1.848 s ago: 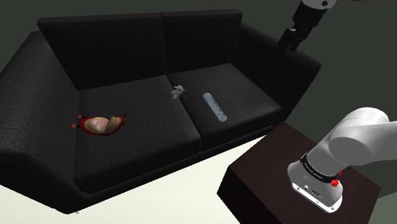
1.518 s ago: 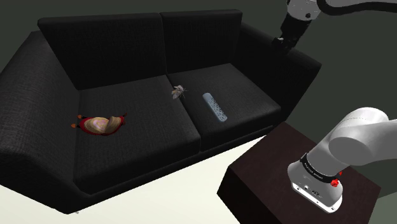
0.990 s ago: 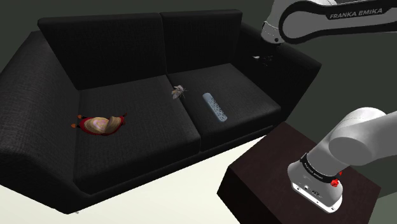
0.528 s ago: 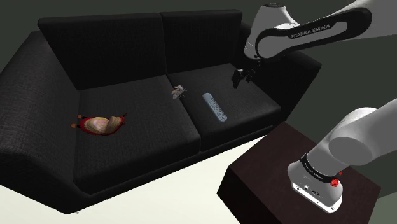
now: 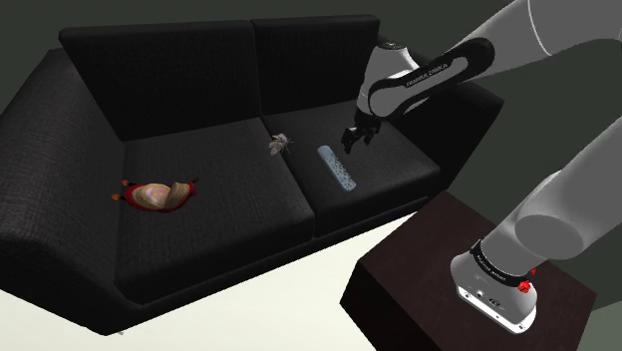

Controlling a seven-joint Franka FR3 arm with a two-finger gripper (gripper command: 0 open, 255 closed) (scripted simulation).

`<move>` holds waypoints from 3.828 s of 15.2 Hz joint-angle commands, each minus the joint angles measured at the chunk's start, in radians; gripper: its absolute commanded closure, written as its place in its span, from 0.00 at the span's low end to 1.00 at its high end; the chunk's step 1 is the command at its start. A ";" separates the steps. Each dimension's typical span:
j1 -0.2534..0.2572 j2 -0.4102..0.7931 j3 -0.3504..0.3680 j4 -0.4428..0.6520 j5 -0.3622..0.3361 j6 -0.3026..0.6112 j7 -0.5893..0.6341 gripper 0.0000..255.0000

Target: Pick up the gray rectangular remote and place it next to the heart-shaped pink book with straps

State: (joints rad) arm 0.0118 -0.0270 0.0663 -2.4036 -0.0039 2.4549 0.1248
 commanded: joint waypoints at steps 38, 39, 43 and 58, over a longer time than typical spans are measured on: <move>0.011 0.389 0.001 0.187 -0.003 0.186 0.024 1.00; 0.011 0.378 0.002 0.186 -0.002 0.174 0.024 1.00; 0.009 0.332 0.004 0.187 0.002 0.129 0.021 1.00; 0.004 0.183 0.010 0.219 0.016 -0.052 0.015 1.00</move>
State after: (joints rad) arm 0.0164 0.1638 0.0760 -2.1868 0.0114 2.4124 0.1405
